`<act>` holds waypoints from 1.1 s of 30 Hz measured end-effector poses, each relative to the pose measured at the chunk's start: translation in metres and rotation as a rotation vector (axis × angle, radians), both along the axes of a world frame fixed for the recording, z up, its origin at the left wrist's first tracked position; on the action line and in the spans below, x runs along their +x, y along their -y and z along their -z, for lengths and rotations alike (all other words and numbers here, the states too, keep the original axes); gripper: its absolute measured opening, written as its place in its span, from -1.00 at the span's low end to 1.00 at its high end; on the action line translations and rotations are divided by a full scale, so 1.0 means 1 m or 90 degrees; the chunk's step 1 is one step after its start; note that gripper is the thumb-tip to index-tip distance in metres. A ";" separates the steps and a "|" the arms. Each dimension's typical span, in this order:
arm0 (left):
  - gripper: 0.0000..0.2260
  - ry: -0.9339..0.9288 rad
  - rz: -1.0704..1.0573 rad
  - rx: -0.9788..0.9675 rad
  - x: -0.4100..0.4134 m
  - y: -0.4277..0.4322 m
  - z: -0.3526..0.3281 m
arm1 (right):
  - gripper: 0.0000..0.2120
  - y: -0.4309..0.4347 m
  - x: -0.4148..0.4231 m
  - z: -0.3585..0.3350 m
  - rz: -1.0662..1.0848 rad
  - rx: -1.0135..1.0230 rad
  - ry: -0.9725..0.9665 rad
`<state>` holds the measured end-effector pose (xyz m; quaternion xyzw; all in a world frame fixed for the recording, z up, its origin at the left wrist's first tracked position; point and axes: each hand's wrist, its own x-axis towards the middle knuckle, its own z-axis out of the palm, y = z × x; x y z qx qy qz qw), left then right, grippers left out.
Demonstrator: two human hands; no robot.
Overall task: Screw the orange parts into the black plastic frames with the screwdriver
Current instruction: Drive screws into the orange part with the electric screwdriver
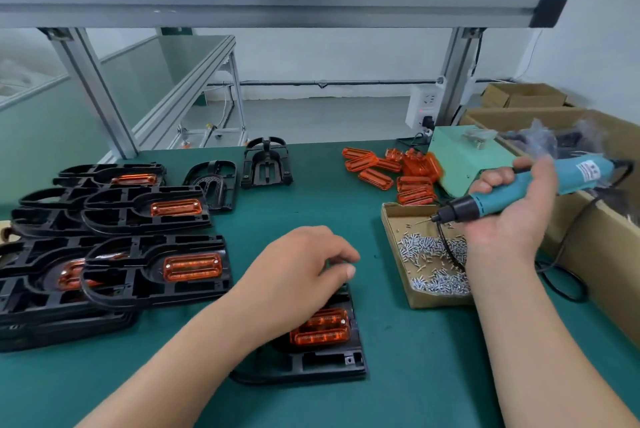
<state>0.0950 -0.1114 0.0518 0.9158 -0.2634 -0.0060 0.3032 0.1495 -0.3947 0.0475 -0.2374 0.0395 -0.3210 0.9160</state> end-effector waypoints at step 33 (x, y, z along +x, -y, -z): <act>-0.93 0.043 0.153 0.194 0.039 0.122 -0.006 | -0.81 0.005 0.002 -0.001 0.030 0.016 -0.019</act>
